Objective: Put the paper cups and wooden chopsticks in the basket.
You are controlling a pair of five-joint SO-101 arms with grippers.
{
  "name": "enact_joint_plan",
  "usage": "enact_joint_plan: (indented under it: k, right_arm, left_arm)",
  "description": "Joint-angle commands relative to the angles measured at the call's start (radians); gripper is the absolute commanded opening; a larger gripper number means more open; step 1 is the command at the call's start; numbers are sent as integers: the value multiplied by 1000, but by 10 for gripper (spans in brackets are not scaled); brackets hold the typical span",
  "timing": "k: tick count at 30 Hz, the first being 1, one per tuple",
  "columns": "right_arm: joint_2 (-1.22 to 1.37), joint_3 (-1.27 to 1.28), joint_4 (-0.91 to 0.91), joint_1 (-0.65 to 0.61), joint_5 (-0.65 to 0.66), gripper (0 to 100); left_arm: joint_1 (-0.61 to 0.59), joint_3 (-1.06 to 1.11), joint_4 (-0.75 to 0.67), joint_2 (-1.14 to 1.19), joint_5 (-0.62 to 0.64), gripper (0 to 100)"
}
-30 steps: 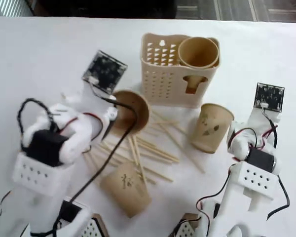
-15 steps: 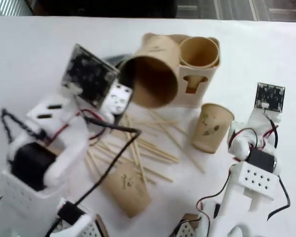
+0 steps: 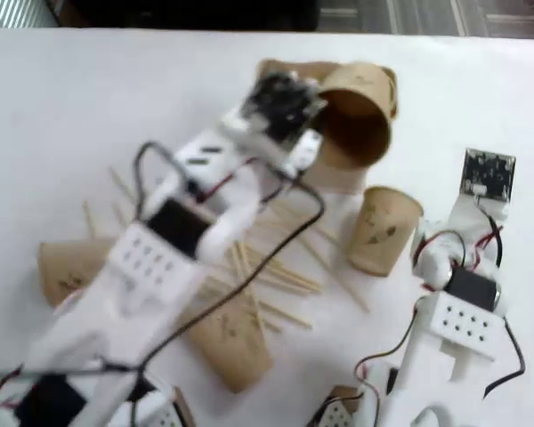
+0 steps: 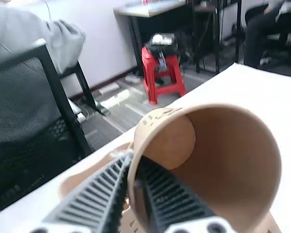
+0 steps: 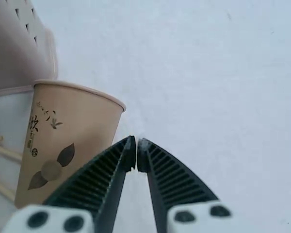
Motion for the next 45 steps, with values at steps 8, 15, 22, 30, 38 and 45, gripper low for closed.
enact_joint_plan:
  k: [8, 15, 22, 30, 38, 45]
  right_arm:
    - [-19, -8, -21, 7, -2, 25]
    - [-21, -8, -21, 7, -2, 25]
    - [-21, -6, -21, 5, -2, 25]
    - [-16, -6, -21, -18, 0, 25]
    - [-16, -6, -21, -18, 0, 25]
    - [-16, -6, -21, -18, 0, 25]
  left_arm:
    - [-38, -252, 49, 243, 14, 49]
    - [-58, -298, 51, 265, 135, 191]
    - [-59, -371, 41, 268, 140, 194]
    - [-59, -565, -8, 496, 140, 192]
    - [-88, -855, 172, 665, 141, 191]
    - [-200, -1094, 517, 664, 133, 191]
